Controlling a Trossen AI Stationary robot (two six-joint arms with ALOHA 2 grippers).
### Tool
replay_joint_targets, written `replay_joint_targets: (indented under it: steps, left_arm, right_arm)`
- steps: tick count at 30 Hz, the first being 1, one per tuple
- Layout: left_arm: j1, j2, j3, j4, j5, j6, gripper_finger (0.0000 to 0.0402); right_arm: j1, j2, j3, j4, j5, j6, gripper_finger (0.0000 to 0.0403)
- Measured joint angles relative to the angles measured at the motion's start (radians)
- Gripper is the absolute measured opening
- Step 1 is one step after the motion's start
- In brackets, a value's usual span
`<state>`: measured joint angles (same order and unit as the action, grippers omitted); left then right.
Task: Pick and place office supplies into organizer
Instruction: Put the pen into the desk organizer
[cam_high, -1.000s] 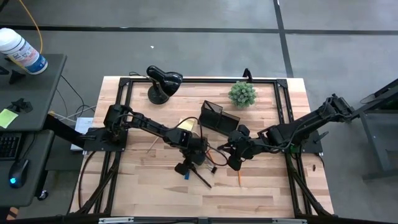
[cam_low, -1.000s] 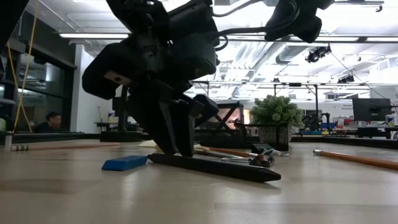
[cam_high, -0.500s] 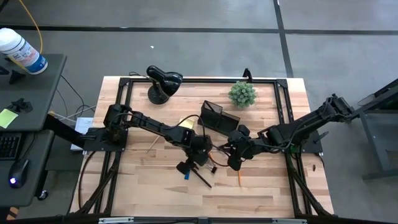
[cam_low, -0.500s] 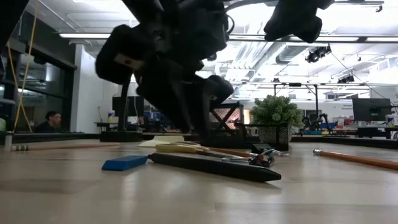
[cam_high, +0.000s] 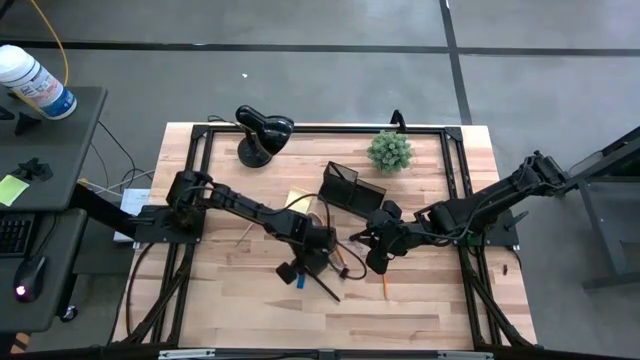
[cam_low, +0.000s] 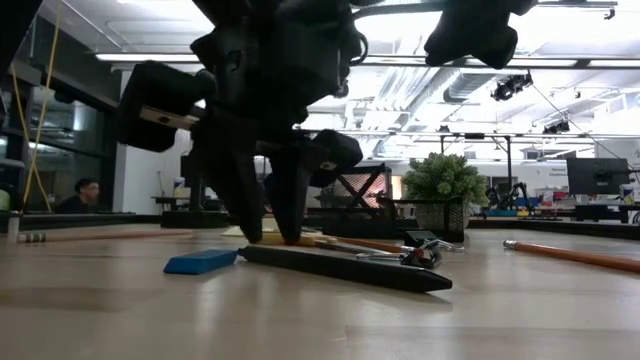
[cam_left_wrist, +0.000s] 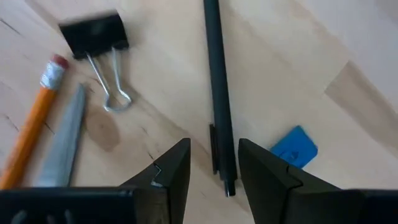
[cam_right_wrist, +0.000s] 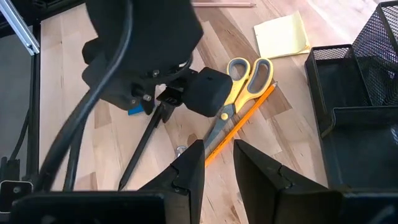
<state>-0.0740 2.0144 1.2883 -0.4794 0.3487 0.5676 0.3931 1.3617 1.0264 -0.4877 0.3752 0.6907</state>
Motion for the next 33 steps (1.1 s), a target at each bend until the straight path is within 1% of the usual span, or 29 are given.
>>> replay_joint_targets:
  steps: [3,4,13,21,23,25,30,32,33]
  left_arm:
    - [-0.007,0.005,0.001,0.012,-0.050,-0.009,0.0124]
    - [-0.007,0.009,0.001,0.014,-0.052,-0.017,0.0124]
    - [-0.004,0.025,0.001,0.009,-0.032,-0.024,0.0124]
    - [-0.005,0.031,0.001,0.011,-0.048,-0.030,0.0122]
    - [-0.005,0.032,0.001,0.011,-0.050,-0.031,0.0112]
    - [-0.005,0.032,0.001,0.012,-0.053,-0.033,0.0092]
    - [-0.005,0.032,0.002,0.011,-0.053,-0.039,0.0021]
    - [-0.004,0.031,0.002,0.014,-0.044,-0.046,0.0011]
    - [-0.004,0.031,0.002,0.018,-0.040,-0.049,0.0014]
  right_arm:
    - [0.000,0.000,0.000,0.000,0.000,-0.003,0.0083]
    - [0.000,0.000,0.000,0.000,0.000,-0.003,0.0083]
    - [0.000,0.000,0.000,0.000,-0.002,-0.019,0.0083]
    - [0.000,0.000,0.000,-0.001,-0.001,-0.019,0.0083]
    - [0.000,0.000,0.000,0.000,0.000,-0.019,0.0083]
    - [0.000,0.000,0.000,0.000,0.000,-0.019,0.0083]
    - [0.000,0.000,0.000,0.000,0.011,-0.019,0.0083]
    - [-0.001,0.000,0.000,0.000,0.012,-0.019,0.0083]
    - [-0.001,0.000,0.000,0.000,0.012,-0.019,0.0083]
